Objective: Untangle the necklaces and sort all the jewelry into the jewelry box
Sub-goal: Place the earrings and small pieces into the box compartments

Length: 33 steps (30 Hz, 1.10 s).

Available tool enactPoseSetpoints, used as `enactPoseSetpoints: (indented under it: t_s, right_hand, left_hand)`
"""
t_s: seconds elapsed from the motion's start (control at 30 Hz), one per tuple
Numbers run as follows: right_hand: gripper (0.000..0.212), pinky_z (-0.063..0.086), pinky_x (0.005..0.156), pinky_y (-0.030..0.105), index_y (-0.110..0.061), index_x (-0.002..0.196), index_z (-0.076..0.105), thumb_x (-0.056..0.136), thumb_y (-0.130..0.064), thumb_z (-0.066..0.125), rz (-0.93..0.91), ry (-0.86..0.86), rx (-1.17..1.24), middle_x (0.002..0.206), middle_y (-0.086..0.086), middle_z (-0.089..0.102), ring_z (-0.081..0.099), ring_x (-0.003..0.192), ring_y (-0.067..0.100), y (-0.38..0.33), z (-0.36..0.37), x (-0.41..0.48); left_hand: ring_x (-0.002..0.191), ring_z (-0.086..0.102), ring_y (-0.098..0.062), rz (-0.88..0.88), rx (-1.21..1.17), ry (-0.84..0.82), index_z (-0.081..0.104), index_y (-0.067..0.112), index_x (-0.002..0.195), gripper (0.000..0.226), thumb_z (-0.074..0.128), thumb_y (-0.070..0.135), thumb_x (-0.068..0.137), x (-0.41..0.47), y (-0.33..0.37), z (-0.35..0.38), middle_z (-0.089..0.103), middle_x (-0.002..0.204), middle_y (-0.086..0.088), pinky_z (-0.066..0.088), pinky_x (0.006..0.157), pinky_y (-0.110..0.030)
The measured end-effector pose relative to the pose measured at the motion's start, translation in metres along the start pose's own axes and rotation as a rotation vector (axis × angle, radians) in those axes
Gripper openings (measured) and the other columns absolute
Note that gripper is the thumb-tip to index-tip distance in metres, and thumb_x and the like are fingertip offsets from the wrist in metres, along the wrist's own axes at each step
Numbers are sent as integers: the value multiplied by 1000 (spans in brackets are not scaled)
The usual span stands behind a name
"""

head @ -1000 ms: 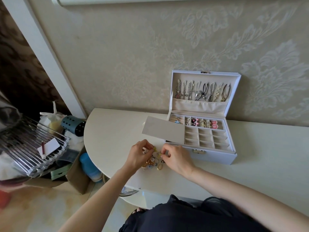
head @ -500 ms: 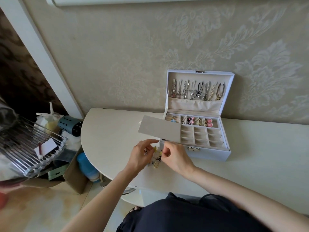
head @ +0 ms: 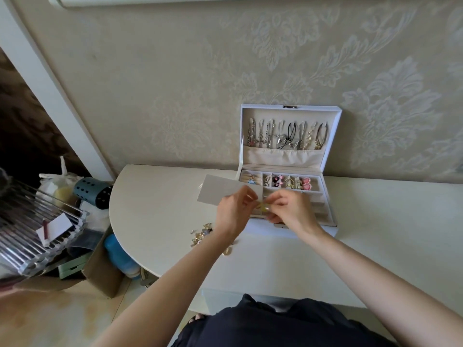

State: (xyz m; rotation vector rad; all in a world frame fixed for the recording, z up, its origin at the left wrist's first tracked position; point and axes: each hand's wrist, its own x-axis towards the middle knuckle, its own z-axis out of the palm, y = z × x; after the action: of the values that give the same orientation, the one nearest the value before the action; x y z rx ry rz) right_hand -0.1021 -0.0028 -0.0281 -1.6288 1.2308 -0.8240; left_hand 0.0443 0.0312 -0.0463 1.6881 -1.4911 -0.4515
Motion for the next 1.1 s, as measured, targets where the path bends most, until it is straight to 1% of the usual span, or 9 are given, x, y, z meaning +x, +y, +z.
enactPoseSetpoints:
  t_s: [0.07, 0.13, 0.2, 0.37, 0.5, 0.6, 0.77, 0.97, 1.1]
  right_hand:
    - [14, 51, 49, 23, -13, 77, 65, 81, 1, 66, -21, 81, -49, 74, 6, 71, 63, 51, 11, -3, -12, 10]
    - [11, 54, 58, 26, -15, 76, 66, 80, -6, 71, -13, 159, -85, 75, 2, 71, 64, 58, 10, -1, -21, 21]
    - [8, 48, 67, 27, -19, 76, 69, 78, -13, 74, 21, 201, -180, 76, -5, 69, 63, 71, 9, 3, -27, 31]
    - [7, 36, 68, 26, -25, 76, 74, 76, -18, 75, 74, 118, -342, 84, -11, 66, 57, 87, 11, 11, -23, 42]
    - [15, 45, 69, 26, -28, 82, 76, 81, -16, 68, 90, 22, -509, 93, -10, 71, 61, 89, 13, 15, -17, 44]
    - [14, 40, 63, 23, -28, 85, 75, 83, -17, 67, 97, 37, -600, 94, -9, 71, 63, 87, 16, 13, -13, 43]
    - [6, 38, 62, 24, -23, 85, 74, 82, -20, 70, 75, 83, -661, 88, -5, 68, 63, 88, 18, 16, -12, 45]
    - [5, 33, 55, 25, -21, 83, 64, 81, -16, 65, 4, 137, -713, 87, -5, 65, 53, 76, 15, 24, -5, 47]
    - [3, 44, 62, 27, -22, 84, 65, 84, -19, 63, -50, 154, -622, 86, -6, 66, 61, 82, 15, 22, -11, 38]
  left_hand:
    - [81, 64, -17, -34, 101, -4, 62, 20, 87, 12, 68, 29, 84, 14, 8, 9, 72, 84, 3, 46, 72, -29]
    - [86, 60, -18, -33, 161, 3, 63, 21, 85, 12, 69, 31, 82, 26, 13, 17, 71, 84, 3, 40, 78, -31]
    - [96, 55, -17, -21, 200, -16, 65, 22, 83, 11, 71, 30, 79, 35, 14, 22, 69, 85, 4, 34, 82, -31]
    - [112, 46, -16, 26, 374, -126, 70, 24, 86, 7, 69, 29, 81, 50, 12, 30, 68, 98, 6, 29, 87, -31]
    - [121, 40, -20, 73, 497, -164, 71, 25, 92, 10, 65, 28, 85, 53, 11, 33, 60, 111, 0, 29, 94, -32]
    - [123, 39, -20, 74, 518, -175, 72, 26, 94, 11, 64, 29, 86, 55, 14, 32, 58, 115, 0, 28, 95, -30]
    - [122, 40, -19, 45, 511, -195, 73, 26, 95, 13, 66, 30, 85, 54, 11, 32, 60, 113, 1, 30, 98, -31]
    - [121, 42, -20, 35, 534, -129, 69, 21, 93, 11, 66, 25, 84, 52, 10, 36, 61, 113, -1, 32, 94, -32]
    - [114, 47, -19, 57, 493, -119, 63, 20, 90, 10, 67, 25, 83, 50, 9, 36, 63, 108, 1, 32, 87, -32]
